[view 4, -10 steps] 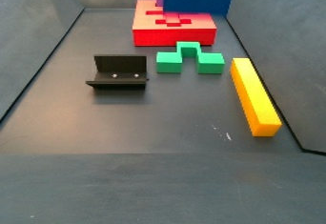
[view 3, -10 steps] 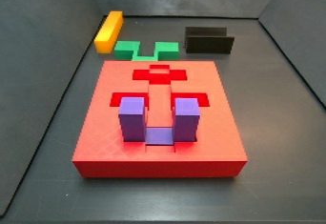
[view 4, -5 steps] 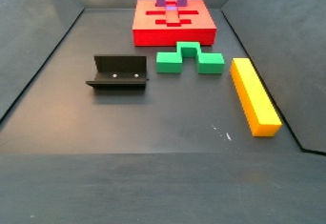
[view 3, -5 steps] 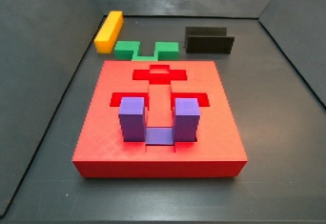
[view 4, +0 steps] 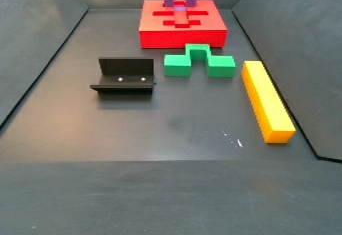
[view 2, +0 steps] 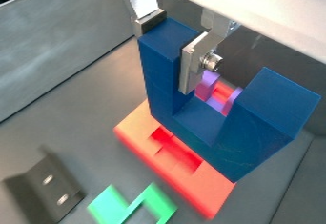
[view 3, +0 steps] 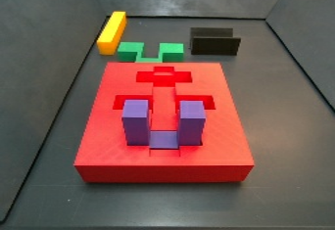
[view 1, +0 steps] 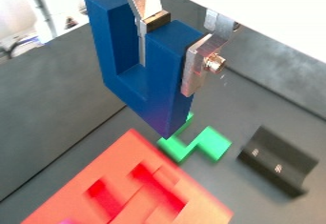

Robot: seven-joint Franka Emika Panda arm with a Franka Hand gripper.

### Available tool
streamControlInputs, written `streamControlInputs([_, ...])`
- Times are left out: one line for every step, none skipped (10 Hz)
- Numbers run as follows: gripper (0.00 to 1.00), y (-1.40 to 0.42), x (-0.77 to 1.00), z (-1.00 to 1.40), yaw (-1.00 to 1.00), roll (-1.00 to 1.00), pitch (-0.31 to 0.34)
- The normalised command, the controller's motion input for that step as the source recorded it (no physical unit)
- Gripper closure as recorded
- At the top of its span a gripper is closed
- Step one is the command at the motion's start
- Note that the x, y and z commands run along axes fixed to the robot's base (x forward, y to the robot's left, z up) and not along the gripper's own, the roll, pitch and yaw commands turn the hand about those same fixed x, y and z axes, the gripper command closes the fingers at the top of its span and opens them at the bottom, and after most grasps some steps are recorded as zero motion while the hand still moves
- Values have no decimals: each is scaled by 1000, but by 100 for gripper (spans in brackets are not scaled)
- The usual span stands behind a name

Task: Pick up the blue object. Move up. Move to above the board. Insert the blue object.
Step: Move to above the board, then insert the blue object.

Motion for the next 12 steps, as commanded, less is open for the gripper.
streamControlInputs([100,-874,0,141,6,1,108])
streamControlInputs([100,-490,37,87,6,8,129])
streamControlInputs([100,-180,56,50,5,7,136])
streamControlInputs([100,0,0,-29,0,0,0])
streamControlInputs([100,0,0,-191,0,0,0])
streamControlInputs([100,63,249,-374,0,19,0])
streamControlInputs([100,154,637,-506,17,6,26])
streamControlInputs([100,189,734,-563,77,54,46])
streamControlInputs([100,217,751,-583,117,153,70])
streamControlInputs([100,283,634,-574,46,246,114])
streamControlInputs([100,286,580,-537,34,257,133])
streamControlInputs([100,103,517,-600,49,259,107])
